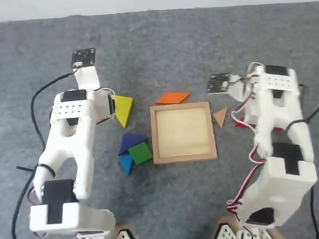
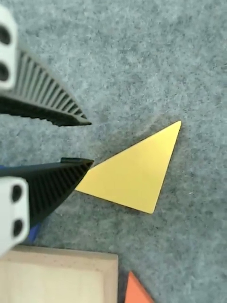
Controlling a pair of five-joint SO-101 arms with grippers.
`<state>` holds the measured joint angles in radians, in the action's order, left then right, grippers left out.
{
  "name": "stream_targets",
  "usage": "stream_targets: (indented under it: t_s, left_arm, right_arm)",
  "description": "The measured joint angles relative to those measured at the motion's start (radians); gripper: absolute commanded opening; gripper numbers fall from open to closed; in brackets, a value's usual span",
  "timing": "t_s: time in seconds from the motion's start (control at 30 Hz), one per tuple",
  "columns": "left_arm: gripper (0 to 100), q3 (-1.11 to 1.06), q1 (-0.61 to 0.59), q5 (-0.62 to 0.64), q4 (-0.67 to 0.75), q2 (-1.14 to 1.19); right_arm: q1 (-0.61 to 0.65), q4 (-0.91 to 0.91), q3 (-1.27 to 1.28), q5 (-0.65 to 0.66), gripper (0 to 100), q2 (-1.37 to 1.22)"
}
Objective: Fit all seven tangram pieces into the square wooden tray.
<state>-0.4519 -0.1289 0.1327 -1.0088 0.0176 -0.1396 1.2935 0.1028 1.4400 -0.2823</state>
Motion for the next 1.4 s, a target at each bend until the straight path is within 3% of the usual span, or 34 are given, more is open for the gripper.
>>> stream_targets:
  t_s: [0.27, 0.5, 0.77, 0.93, 1.17, 1.27, 1.4]
  left_arm:
    - [12, -0.029, 0.000, 0.000, 0.061, 0.000]
    - [12, -0.029, 0.000, 0.000, 0.066, 0.000]
    - [12, -0.029, 0.000, 0.000, 0.066, 0.000]
    - [12, -0.029, 0.000, 0.000, 0.066, 0.000]
    - [12, -0.029, 0.000, 0.000, 0.066, 0.000]
    - [12, -0.029, 0.000, 0.000, 0.066, 0.000]
    - [12, -0.029, 0.000, 0.000, 0.066, 0.000]
  right_arm:
    - [-0.063, -0.115, -0.018, 0.006, 35.9, -0.118]
    - [-0.064, -0.146, -0.052, 0.006, 21.7, -0.160]
    - [-0.087, -0.167, -0.055, 0.008, 18.2, -0.160]
    - [-0.095, -0.175, -0.055, -0.046, 6.3, -0.160]
    - [-0.100, -0.176, -0.057, -0.190, 9.3, -0.164]
    - [-0.100, -0.176, -0.057, -0.192, 17.3, -0.164]
    - [-0.100, -0.152, -0.054, -0.092, 30.7, -0.157]
